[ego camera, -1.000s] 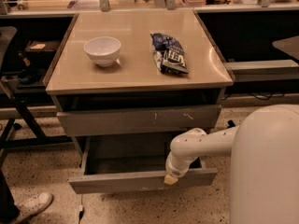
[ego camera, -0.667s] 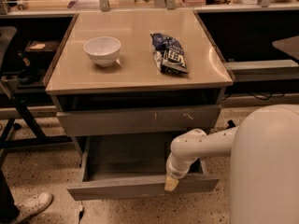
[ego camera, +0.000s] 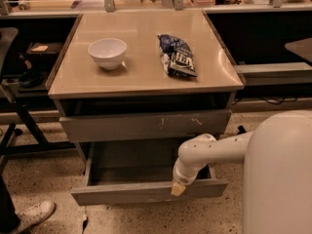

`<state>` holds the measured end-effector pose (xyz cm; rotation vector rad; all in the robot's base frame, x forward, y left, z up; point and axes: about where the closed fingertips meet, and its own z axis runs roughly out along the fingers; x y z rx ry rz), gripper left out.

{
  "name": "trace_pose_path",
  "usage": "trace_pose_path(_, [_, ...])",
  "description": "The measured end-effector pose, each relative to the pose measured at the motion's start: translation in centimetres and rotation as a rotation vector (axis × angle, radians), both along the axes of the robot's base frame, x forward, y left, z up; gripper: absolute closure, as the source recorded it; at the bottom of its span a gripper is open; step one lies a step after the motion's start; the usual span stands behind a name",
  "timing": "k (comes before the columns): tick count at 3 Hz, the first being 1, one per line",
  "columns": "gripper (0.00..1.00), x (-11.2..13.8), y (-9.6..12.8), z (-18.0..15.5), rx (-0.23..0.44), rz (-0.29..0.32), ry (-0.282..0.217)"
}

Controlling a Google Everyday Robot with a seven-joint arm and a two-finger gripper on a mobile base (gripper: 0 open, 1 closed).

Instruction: Open middle drawer

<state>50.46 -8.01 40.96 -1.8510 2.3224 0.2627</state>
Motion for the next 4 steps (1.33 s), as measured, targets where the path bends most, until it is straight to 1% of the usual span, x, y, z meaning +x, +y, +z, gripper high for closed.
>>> trace_pose_path(2, [1.00, -1.8, -0.6, 0.4, 0.016, -0.033, 0.016])
trace_pose_path(4, [1.00, -3.9, -1.2, 0.8, 0.027, -0.080, 0.034])
